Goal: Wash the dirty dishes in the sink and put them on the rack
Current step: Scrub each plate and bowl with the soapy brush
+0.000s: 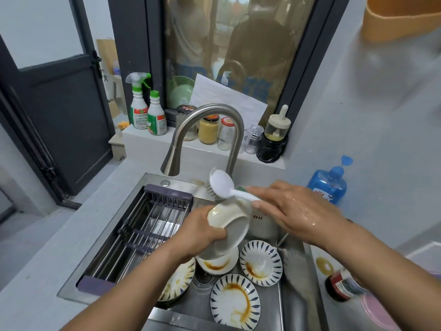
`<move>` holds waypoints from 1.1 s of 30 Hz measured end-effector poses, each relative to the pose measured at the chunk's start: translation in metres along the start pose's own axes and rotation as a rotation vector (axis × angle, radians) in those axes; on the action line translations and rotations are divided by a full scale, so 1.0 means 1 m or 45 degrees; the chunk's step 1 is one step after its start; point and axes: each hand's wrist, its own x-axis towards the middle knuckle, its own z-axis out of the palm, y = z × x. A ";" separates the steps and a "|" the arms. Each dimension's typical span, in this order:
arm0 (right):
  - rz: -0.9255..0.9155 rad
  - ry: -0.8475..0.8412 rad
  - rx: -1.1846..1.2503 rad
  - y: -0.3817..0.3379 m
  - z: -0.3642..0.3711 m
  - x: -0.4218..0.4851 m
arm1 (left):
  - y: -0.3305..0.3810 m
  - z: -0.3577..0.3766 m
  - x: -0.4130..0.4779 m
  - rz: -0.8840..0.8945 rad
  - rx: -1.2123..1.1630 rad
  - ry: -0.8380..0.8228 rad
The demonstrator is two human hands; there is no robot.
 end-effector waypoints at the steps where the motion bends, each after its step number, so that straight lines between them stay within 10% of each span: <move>1: -0.015 -0.043 -0.098 -0.003 -0.006 -0.004 | -0.002 -0.001 0.001 -0.022 -0.005 0.036; 13: 0.314 -0.158 0.036 0.033 -0.010 -0.012 | -0.009 -0.004 -0.009 0.063 -0.211 0.197; 21: 0.040 -0.136 -0.124 -0.004 0.008 -0.014 | -0.011 0.007 -0.005 -0.019 -0.377 0.177; 33: 0.505 0.090 0.953 0.041 0.025 -0.016 | -0.011 -0.005 -0.009 -0.017 -1.068 0.179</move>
